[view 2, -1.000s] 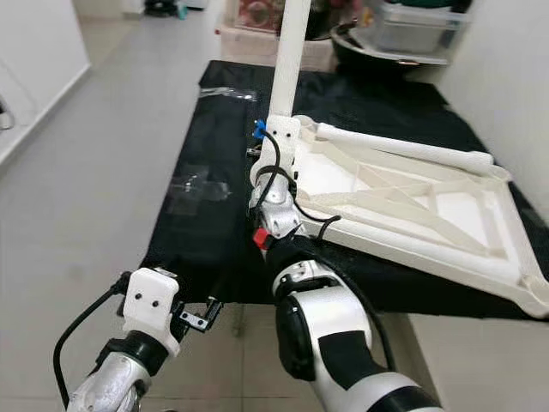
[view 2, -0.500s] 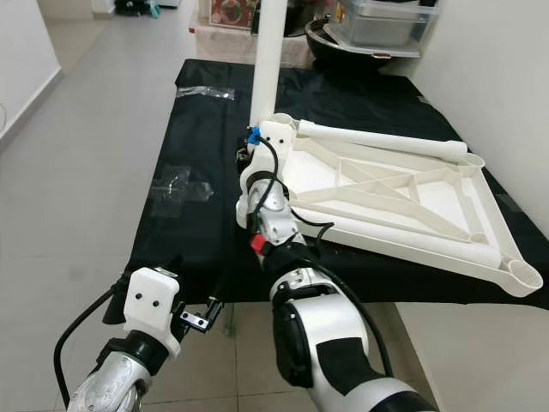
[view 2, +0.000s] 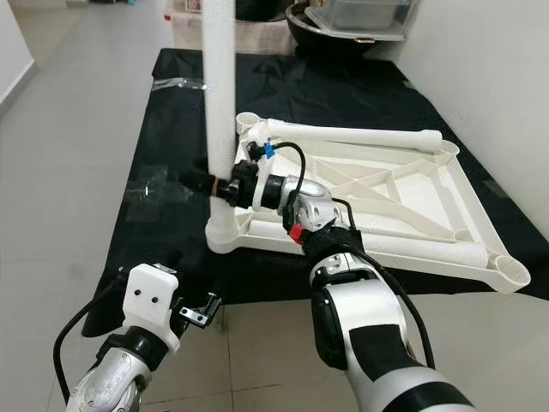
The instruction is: Building children table
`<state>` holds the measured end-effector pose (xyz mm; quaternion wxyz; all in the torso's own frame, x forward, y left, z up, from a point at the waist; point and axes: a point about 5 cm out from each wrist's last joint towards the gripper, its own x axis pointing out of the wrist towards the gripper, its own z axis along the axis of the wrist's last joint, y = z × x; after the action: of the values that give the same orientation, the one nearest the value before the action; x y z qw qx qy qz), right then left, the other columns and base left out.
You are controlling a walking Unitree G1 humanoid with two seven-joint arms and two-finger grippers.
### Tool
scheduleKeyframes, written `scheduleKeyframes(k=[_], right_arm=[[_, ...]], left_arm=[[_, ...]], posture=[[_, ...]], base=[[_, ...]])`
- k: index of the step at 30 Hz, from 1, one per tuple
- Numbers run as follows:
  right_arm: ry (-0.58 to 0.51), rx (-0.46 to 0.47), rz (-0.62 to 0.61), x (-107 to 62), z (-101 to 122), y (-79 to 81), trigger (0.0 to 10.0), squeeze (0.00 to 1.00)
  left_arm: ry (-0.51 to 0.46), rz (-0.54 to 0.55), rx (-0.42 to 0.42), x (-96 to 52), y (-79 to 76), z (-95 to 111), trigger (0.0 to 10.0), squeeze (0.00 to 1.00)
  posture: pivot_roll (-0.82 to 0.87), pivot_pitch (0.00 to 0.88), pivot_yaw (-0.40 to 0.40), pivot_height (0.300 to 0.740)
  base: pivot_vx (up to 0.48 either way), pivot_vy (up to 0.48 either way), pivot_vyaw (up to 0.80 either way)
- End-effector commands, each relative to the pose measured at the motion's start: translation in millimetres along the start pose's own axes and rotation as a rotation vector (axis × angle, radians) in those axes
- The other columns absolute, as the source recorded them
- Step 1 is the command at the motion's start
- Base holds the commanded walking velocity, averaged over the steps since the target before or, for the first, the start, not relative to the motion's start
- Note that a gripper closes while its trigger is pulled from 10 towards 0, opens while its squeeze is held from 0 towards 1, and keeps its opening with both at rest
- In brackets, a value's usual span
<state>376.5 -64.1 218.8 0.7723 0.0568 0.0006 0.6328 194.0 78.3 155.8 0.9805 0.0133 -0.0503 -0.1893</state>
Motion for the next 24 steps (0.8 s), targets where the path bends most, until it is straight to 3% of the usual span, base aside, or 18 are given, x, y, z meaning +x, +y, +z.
scheduleKeyframes(k=[1, 3, 4, 7, 10, 12, 13, 14, 15, 16, 17, 18, 20, 22, 24], right_arm=[[0.08, -0.016, 0.046, 16.5, -12.8, 7.4, 5.2, 0.0], [0.108, -0.043, 0.047, 20.2, -14.4, 8.5, 5.2, 0.0], [0.116, -0.057, -0.016, 25.7, -14.6, 6.7, 0.0, 0.0], [0.064, -0.157, -0.333, 33.3, -5.1, -6.0, 0.0, 0.0], [0.017, -0.157, -0.408, 30.2, -1.8, -9.8, 0.0, 0.0], [-0.003, -0.142, -0.475, 26.9, -1.4, -13.4, 0.0, 0.0], [-0.017, -0.108, -0.612, 20.9, -2.6, -20.1, 0.0, 0.0], [-0.017, -0.108, -0.612, 20.9, -2.6, -20.1, 0.0, 0.0], [-0.022, -0.081, -0.749, 14.0, -4.7, -26.3, 0.0, 0.0], [-0.022, -0.081, -0.749, 14.0, -4.7, -26.3, 0.0, 0.0], [-0.019, -0.048, -0.936, 2.1, -8.8, -33.8, 0.0, 0.0], [-0.019, -0.048, -0.936, 2.1, -8.8, -33.8, 0.0, 0.0], [-0.027, 0.025, -1.305, -24.4, -21.4, -42.7, 0.0, 0.0], [-0.027, 0.025, -1.305, -24.4, -21.4, -42.7, 0.0, 0.0], [-0.056, 0.084, -1.513, -29.3, -32.0, -39.3, 0.0, 0.0]], left_arm=[[0.021, -0.006, -0.012, -0.7, -2.9, -3.2, 10.0, 0.0], [0.022, -0.005, -0.012, -0.9, -3.0, -3.2, 10.0, 0.0], [0.022, -0.004, -0.012, -1.2, -3.2, -3.2, 10.0, 0.0], [0.023, -0.006, -0.012, -1.5, -3.6, -3.7, 10.0, 0.0], [0.023, -0.006, -0.011, -1.7, -3.7, -4.1, 10.0, 0.0], [0.024, -0.006, -0.012, -1.9, -3.7, -4.4, 10.0, 0.0], [0.025, -0.007, -0.012, -2.0, -3.9, -4.8, 10.0, 0.0], [0.025, -0.007, -0.012, -2.0, -3.9, -4.8, 10.0, 0.0], [0.025, -0.007, -0.012, -2.2, -4.0, -5.0, 10.0, 0.0], [0.025, -0.007, -0.012, -2.2, -4.0, -5.0, 10.0, 0.0], [0.026, -0.007, -0.013, -2.4, -4.0, -5.2, 10.0, 0.0], [0.026, -0.007, -0.013, -2.4, -4.0, -5.2, 10.0, 0.0], [0.026, -0.008, -0.012, -2.8, -4.2, -5.5, 10.0, 0.0], [0.026, -0.008, -0.012, -2.8, -4.2, -5.5, 10.0, 0.0], [0.026, -0.01, -0.009, -2.9, -4.4, -5.7, 10.0, 0.0]], posture=[[0.12, 0.109, -0.107, 0.74], [0.12, 0.109, -0.107, 0.74], [0.12, 0.106, -0.108, 0.74], [0.12, 0.103, -0.109, 0.74], [0.12, 0.097, -0.107, 0.74], [0.11, 0.092, -0.103, 0.74], [0.11, 0.087, -0.103, 0.74], [0.11, 0.087, -0.103, 0.74], [0.11, 0.087, -0.103, 0.74], [0.11, 0.087, -0.103, 0.74], [0.11, 0.085, -0.102, 0.74], [0.11, 0.085, -0.102, 0.74], [0.11, 0.08, -0.1, 0.74], [0.11, 0.08, -0.1, 0.74], [0.11, 0.077, -0.1, 0.74]], base=[[0.0, 0.0, 0.0], [0.0, 0.0, 0.0], [0.0, 0.0, 0.0], [0.0, 0.0, 0.0], [0.0, 0.0, 0.0], [0.0, 0.0, 0.0], [0.0, 0.0, 0.0], [0.0, 0.0, 0.0], [0.0, 0.0, 0.0], [0.0, 0.0, 0.0], [0.0, 0.0, 0.0], [0.0, 0.0, 0.0], [0.0, 0.0, 0.0], [0.0, 0.0, 0.0], [0.0, 0.0, 0.0]])
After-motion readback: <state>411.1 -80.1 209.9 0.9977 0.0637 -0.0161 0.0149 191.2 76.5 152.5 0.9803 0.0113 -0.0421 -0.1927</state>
